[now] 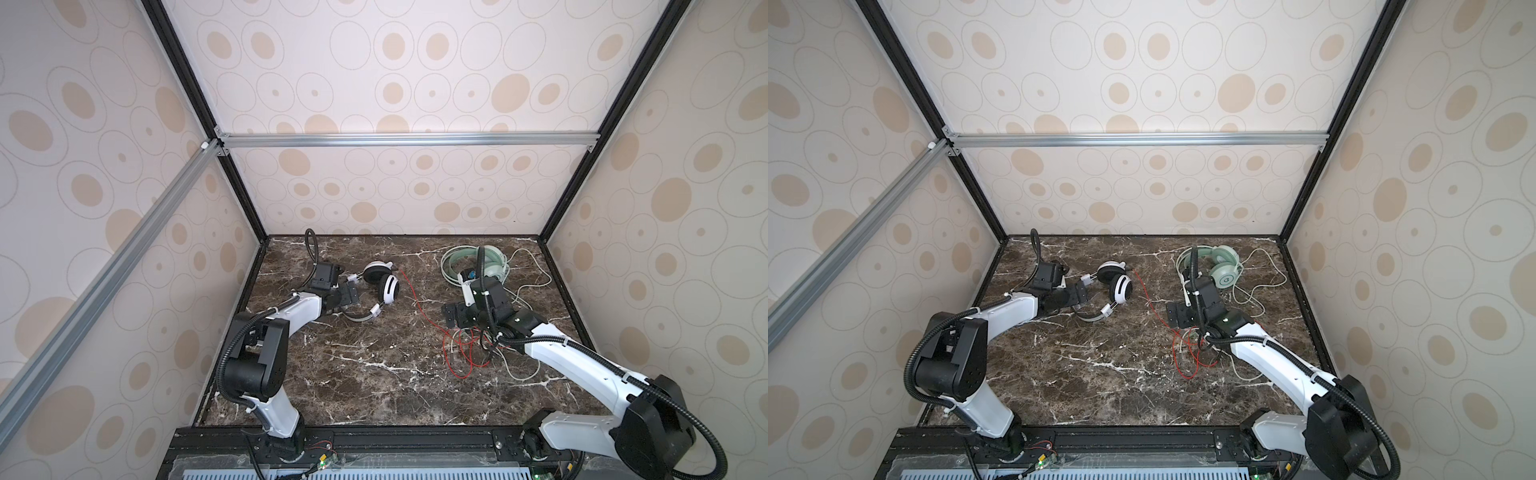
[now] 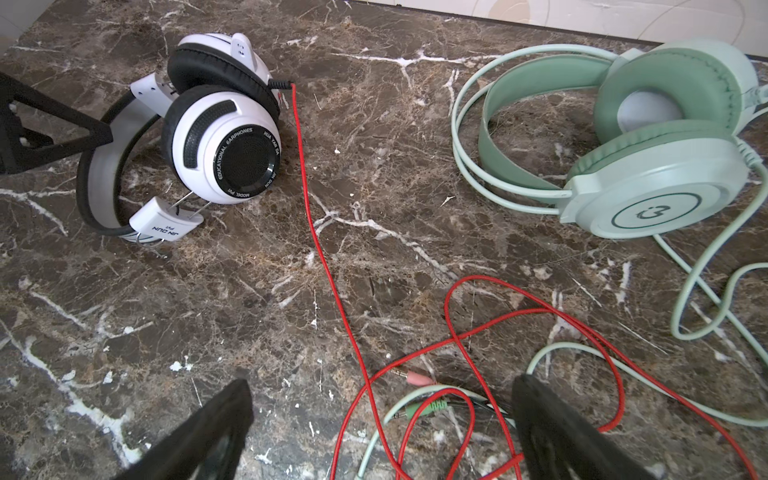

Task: Wrap the headphones
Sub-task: 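Reach the left gripper to the white headphones while the right gripper nears the red cable, then close the left gripper on the white headphones' black headband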

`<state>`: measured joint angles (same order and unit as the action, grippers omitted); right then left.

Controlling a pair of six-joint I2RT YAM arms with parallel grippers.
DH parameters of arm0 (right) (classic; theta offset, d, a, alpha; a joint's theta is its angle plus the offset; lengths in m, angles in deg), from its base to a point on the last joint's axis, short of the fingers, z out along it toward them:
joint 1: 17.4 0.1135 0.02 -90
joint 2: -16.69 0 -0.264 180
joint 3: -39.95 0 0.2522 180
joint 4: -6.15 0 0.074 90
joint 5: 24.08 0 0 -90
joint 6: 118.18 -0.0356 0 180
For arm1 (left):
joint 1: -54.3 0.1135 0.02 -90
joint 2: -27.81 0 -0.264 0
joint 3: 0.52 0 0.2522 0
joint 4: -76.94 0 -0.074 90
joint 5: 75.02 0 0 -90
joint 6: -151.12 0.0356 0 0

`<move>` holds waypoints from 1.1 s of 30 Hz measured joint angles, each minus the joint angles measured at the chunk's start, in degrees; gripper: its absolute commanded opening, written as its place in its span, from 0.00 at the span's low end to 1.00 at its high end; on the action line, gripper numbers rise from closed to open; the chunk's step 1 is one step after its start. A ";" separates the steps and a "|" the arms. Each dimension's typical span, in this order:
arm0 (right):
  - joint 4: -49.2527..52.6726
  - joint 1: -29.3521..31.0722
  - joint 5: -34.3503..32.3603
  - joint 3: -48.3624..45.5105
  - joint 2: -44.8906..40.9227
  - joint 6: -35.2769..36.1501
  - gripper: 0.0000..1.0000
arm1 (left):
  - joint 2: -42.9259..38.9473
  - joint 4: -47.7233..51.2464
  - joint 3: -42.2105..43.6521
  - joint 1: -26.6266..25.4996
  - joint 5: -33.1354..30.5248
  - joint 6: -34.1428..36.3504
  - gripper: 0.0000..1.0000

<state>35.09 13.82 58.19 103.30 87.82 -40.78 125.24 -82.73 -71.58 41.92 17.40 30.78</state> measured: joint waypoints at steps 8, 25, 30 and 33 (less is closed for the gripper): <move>-0.42 0.00 0.11 -0.66 -0.83 0.00 1.00 | 3.74 0.44 -0.90 0.00 -0.50 -0.13 0.77; -1.25 0.00 -0.22 -1.44 -2.80 0.09 1.00 | 6.95 0.31 -0.79 0.00 -2.69 0.61 0.22; -1.01 0.00 -0.81 -1.44 -3.19 0.11 1.00 | 6.95 -0.70 -0.76 -0.02 -2.25 2.16 0.02; -0.74 0.00 -1.27 -1.44 -4.07 0.24 1.00 | 6.95 -1.18 -0.83 -0.37 -0.79 5.60 0.00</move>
<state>34.34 13.82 56.92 101.85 83.76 -40.54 132.19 -83.91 -72.41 41.55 16.61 36.37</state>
